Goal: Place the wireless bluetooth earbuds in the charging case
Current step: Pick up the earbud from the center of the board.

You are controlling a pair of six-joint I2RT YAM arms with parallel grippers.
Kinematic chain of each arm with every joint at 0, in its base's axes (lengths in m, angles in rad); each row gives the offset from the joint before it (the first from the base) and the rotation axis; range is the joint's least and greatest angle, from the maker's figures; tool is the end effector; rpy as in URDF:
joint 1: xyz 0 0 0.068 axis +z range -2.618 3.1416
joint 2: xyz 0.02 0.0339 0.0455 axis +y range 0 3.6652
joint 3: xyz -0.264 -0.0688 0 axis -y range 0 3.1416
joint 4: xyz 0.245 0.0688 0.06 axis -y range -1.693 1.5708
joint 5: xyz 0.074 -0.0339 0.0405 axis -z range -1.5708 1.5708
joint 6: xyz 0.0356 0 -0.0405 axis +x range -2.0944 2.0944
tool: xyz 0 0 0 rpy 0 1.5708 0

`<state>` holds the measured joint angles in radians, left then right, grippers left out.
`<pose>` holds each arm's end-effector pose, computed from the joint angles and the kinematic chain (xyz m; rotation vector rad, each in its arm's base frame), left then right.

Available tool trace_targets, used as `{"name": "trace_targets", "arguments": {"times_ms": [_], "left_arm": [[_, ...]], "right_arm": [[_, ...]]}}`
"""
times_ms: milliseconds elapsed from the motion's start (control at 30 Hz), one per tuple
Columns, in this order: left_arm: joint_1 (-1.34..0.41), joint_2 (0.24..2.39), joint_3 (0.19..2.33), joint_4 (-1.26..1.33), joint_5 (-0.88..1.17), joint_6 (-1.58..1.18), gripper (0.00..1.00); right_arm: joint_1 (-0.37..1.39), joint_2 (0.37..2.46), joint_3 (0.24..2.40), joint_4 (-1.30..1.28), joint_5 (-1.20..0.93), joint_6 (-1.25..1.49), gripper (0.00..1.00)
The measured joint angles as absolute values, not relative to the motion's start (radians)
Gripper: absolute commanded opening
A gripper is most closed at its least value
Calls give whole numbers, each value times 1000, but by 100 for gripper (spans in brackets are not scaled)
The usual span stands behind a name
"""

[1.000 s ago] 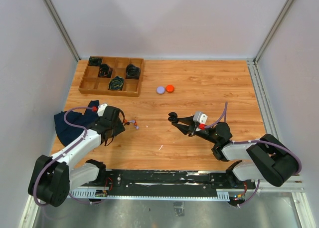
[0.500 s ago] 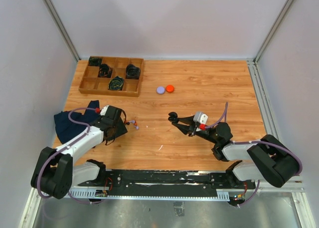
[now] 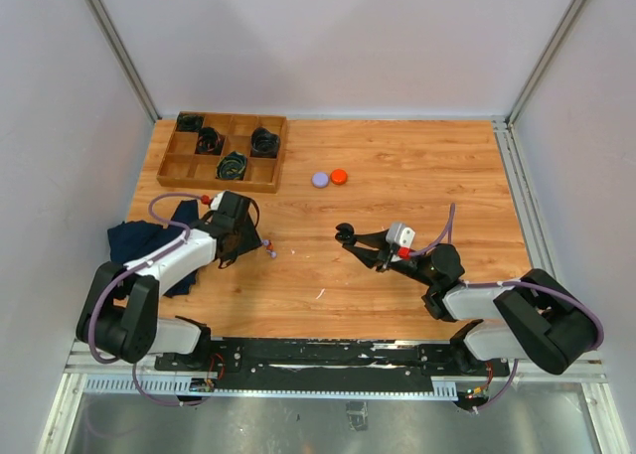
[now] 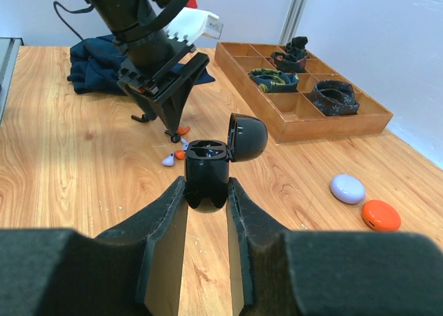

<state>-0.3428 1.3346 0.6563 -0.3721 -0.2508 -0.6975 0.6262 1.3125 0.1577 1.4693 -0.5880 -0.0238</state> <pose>0.2296 -0.0725 0.1690 -0.5380 2.5131 -0.0589 0.1545 0.1361 0.2009 -0.8988 1.0249 0.8778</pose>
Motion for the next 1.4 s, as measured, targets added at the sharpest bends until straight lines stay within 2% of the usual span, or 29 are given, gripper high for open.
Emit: {"name": "trace_targets", "arguments": {"times_ms": [333, 500, 833, 1400], "left_arm": [[-342, 1298, 730, -496, -318, -631, 49], [-336, 1368, 790, -578, -337, -561, 43], [-316, 1554, 886, -649, -308, -467, 41], [-298, 1589, 935, -734, -296, -446, 46]], "right_arm": [[626, 1305, 158, 1469, -601, -23, 4], [626, 1305, 158, 1469, -602, -23, 4], [626, 1305, 158, 1469, -602, -24, 4], [626, 1301, 158, 1470, -602, -23, 4]]}}
